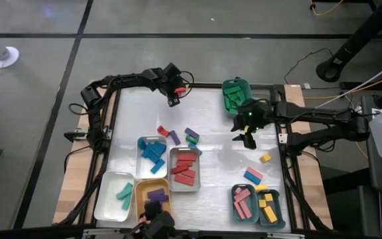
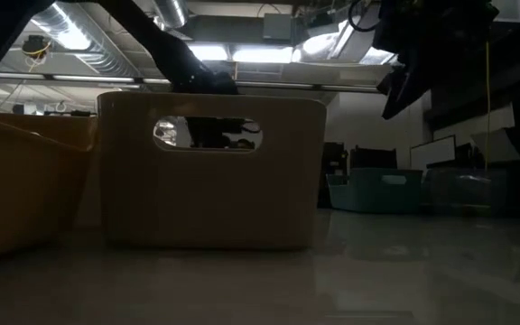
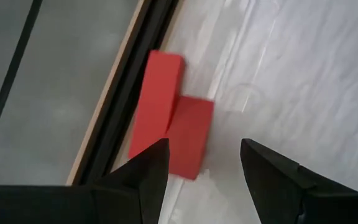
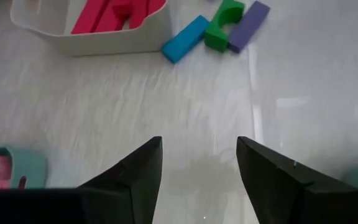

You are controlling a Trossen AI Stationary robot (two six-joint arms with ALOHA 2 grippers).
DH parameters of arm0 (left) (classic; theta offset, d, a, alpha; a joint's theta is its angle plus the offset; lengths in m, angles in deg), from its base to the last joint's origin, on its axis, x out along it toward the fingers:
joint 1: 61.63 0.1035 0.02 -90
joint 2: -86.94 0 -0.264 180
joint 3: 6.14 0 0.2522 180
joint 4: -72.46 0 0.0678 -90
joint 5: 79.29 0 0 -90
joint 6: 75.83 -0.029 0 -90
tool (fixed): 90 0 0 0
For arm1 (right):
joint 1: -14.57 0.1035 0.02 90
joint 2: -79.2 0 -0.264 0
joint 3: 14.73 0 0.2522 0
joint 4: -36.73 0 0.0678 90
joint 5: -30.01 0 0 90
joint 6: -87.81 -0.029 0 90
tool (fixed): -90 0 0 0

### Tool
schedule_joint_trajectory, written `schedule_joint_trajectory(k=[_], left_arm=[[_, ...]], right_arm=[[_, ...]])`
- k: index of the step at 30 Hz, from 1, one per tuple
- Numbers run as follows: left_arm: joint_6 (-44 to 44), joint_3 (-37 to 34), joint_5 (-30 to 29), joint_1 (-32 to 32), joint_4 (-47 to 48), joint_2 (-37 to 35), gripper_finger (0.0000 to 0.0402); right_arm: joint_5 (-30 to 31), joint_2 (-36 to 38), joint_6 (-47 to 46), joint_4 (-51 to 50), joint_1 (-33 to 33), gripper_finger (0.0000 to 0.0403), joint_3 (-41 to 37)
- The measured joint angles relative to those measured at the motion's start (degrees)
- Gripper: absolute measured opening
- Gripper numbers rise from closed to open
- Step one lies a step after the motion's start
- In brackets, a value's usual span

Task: Sort blocks
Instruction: Adjust the red block on the table

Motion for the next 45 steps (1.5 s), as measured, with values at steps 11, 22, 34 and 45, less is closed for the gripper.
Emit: schedule_joint_trajectory(k=[11, 22, 34, 45], left_arm=[[0.5, 0.0, 0.6, 1.8, 0.6, 1.3, 0.0186], [0.4, 0.0, 1.6, 1.7, 0.1, 3.8, 0.0186], [0.2, 0.4, 0.8, 1.7, -0.7, 5.8, 0.0185], [0.5, 0.4, 0.3, 1.1, 0.5, 5.8, 0.0139]], right_arm=[[0.0, 0.0, -0.7, 3.9, 3.3, 0.0207, -2.7], [0.1, 0.0, -2.3, 3.9, 3.5, 0.0207, -2.7], [0.1, 0.0, -2.3, 3.8, 3.5, 0.0207, -2.7], [0.1, 0.0, -2.3, 3.8, 3.4, 0.0207, -2.7]])
